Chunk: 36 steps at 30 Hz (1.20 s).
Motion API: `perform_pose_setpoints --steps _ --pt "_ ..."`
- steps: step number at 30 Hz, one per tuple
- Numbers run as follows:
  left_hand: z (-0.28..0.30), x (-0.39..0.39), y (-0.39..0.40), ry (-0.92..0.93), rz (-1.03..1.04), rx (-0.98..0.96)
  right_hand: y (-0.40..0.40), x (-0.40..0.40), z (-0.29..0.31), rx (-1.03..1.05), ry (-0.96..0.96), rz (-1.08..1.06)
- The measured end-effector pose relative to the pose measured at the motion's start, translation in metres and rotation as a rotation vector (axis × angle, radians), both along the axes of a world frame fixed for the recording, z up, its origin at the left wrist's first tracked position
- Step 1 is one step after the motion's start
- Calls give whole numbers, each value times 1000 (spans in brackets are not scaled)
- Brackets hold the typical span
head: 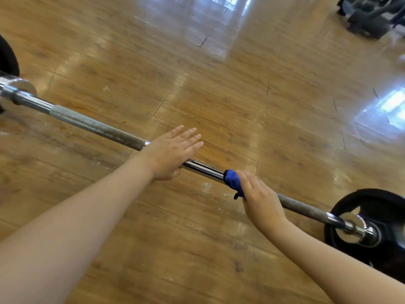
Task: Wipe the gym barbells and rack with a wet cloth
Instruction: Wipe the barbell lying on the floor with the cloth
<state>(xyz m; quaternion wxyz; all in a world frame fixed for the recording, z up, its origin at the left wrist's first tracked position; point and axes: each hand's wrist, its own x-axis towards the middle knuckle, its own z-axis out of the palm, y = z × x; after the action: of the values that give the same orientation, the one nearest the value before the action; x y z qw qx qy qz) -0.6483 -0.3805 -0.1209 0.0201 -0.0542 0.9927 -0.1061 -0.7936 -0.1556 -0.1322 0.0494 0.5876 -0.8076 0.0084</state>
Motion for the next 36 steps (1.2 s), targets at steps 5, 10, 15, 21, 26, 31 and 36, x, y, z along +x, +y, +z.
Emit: perform_pose_setpoints --steps 5,10,15,21,26,31,36 --pt "12 -41 37 -29 -104 71 15 -12 24 222 118 186" --pt "29 -83 85 -14 -235 155 44 -62 72 479 60 363" --pt "34 -126 132 -27 -273 154 90 -133 118 484 69 30" --pt "26 -178 204 -34 -314 228 186 -154 101 287 10 -263" --pt "21 -203 250 -51 -198 286 174 -138 50 105 -55 -380" --pt "8 -201 253 -140 -17 300 169 -122 15 -152 -180 -400" --pt "-4 -203 251 -147 53 289 195 -99 -6 -172 -39 -327"
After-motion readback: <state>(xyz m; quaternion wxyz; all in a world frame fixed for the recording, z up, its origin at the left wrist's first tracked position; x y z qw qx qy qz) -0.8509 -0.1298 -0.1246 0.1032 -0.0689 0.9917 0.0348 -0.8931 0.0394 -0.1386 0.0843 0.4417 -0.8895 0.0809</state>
